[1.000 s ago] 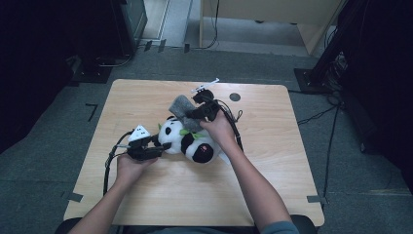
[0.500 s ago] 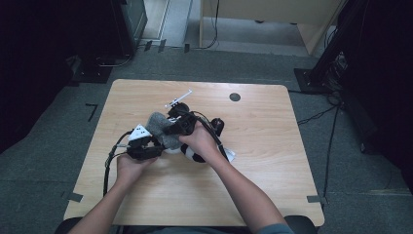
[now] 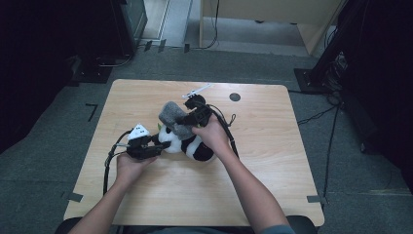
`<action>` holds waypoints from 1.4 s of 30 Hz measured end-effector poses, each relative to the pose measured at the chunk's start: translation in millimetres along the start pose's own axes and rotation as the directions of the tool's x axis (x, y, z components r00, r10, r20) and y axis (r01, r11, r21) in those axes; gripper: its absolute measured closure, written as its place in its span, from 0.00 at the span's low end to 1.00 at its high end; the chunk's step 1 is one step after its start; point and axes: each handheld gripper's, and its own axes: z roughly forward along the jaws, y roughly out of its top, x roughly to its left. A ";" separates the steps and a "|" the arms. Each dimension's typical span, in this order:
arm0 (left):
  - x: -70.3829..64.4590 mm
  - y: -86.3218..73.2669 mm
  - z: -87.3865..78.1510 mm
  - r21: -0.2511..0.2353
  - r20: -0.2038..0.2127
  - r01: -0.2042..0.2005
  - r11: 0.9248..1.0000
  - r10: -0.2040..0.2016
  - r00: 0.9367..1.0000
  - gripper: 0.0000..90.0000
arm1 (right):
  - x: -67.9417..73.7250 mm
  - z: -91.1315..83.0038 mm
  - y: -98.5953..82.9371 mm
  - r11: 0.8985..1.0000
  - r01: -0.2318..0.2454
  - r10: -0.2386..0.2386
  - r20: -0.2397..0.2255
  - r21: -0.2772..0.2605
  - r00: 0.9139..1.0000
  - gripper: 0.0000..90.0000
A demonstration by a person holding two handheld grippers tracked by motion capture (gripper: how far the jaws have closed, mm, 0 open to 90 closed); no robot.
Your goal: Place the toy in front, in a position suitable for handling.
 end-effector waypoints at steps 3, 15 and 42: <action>-0.9 -0.1 0.0 0.003 -0.004 -0.003 1.000 0.003 1.000 0.54 | -8.5 -2.0 -1.8 1.000 -0.029 0.029 -0.015 0.000 0.999 0.84; 0.8 -2.5 -0.4 0.003 0.013 -0.005 1.000 0.005 1.000 0.53 | -52.2 -26.0 -20.5 0.989 -0.149 0.149 0.065 -0.010 0.987 0.85; 0.6 -5.7 -1.0 0.021 0.010 -0.022 1.000 0.022 1.000 0.51 | -25.6 -22.7 -33.8 0.992 -0.122 0.121 -0.030 -0.025 0.992 0.85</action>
